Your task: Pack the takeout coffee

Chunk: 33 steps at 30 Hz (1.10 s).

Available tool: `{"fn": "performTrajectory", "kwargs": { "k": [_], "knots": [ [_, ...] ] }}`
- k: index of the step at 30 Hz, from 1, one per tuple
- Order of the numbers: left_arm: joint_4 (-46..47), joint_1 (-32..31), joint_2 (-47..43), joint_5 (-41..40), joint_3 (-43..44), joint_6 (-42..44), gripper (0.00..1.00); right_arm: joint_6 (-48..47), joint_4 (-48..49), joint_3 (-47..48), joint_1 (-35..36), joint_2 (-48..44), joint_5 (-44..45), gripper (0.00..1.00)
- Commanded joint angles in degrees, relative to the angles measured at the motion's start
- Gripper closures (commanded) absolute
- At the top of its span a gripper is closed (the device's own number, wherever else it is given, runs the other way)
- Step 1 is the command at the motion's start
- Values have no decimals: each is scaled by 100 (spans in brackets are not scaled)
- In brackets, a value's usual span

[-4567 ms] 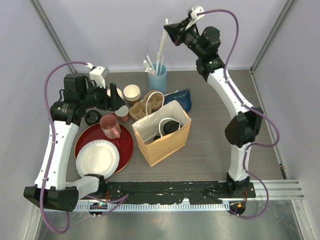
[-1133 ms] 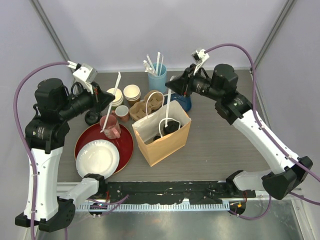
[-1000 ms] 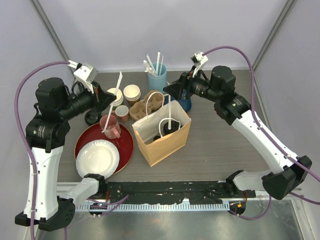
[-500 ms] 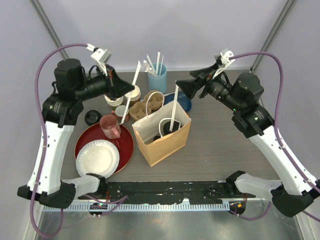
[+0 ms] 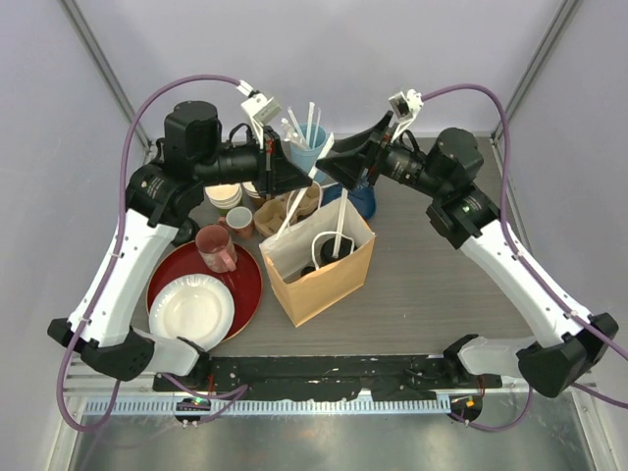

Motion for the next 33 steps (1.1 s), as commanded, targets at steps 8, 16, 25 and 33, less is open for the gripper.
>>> {"fn": "performTrajectory", "kwargs": {
  "k": [8,16,25,33],
  "knots": [
    [-94,-140,80,5,318,306,100,1286,1640,287,11,366,-840,66],
    [-173,-166,168,-75,415,376,100,1191,1230,480,2,490,-991,99],
    [-507,-158,63,-558,415,780,25,-533,-643,700,-50,-3,565,99],
    [-876,-140,-16,-1550,512,1238,22,-129,-565,113,-68,-12,224,99]
  ]
}}
